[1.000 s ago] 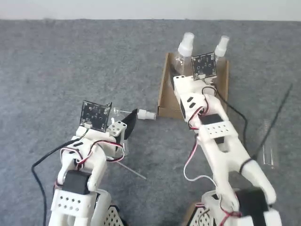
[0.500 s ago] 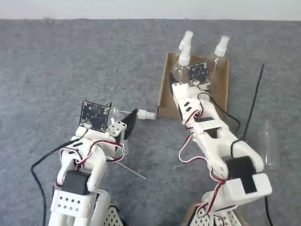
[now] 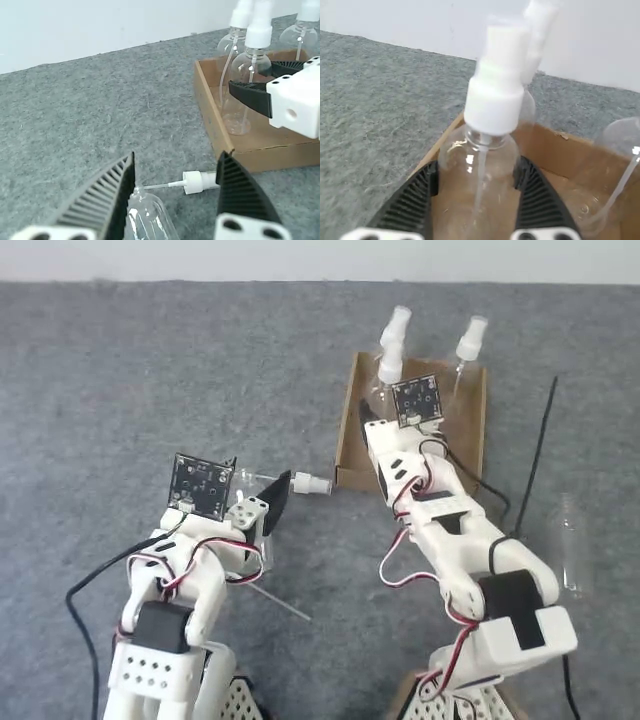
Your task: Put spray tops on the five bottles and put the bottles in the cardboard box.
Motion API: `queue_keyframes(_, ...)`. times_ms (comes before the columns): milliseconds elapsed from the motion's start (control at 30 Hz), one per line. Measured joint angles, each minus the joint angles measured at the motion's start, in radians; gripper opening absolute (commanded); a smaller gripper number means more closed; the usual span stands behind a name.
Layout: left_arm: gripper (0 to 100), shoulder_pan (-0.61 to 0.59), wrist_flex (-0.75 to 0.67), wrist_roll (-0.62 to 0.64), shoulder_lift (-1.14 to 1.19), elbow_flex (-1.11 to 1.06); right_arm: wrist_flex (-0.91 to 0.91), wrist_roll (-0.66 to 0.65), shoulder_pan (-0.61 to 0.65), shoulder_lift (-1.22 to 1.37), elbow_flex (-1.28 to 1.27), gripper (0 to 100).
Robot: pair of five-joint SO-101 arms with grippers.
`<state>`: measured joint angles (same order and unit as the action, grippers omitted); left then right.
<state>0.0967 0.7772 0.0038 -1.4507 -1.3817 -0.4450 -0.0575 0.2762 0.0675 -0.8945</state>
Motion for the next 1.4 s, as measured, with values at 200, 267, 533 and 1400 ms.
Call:
queue_keyframes(200,24,0.000,0.000,0.000,0.000,0.000,0.000,-0.015,0.002,0.000,-0.011,22.0)
queue_keyframes(267,24,0.000,0.000,0.000,0.000,0.000,0.000,-0.044,0.003,0.000,-0.012,22.0)
queue_keyframes(533,24,0.000,0.000,0.000,0.000,0.000,0.000,-0.066,0.012,0.000,-0.012,22.1)
queue_keyframes(1400,24,0.000,0.000,0.000,0.000,0.000,0.203,-0.072,0.034,-0.264,-0.012,32.2)
